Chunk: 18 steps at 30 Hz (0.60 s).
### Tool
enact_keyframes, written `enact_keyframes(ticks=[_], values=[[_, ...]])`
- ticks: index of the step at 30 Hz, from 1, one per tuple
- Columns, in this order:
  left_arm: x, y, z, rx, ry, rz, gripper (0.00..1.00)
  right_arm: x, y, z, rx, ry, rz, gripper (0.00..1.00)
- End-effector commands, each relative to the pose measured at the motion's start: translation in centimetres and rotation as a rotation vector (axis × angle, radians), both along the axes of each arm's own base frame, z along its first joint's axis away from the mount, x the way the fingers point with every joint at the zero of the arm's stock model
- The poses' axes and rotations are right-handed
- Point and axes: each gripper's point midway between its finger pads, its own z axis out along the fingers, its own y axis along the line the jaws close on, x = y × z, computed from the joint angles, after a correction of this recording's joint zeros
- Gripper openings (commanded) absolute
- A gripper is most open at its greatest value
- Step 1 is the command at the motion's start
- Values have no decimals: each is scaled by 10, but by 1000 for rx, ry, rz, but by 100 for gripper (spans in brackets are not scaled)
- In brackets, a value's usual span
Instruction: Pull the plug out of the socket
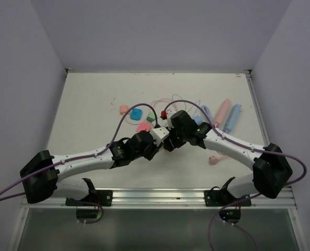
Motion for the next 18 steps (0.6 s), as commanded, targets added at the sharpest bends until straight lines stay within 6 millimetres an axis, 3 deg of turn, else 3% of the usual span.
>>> enact_keyframes(ticks=[1, 6, 15, 18], values=[[0, -16, 27, -114, -29, -16, 0, 28, -7, 0, -22, -79, -102, 0], [-7, -11, 33, -135, -11, -19, 0, 42, -32, -24, -109, -56, -210, 0], [-18, 9, 36, -128, 31, 22, 0, 54, -65, -33, -193, -47, -344, 0], [-24, 9, 36, -141, 58, 12, 0, 56, -66, -34, -197, -40, -353, 0]])
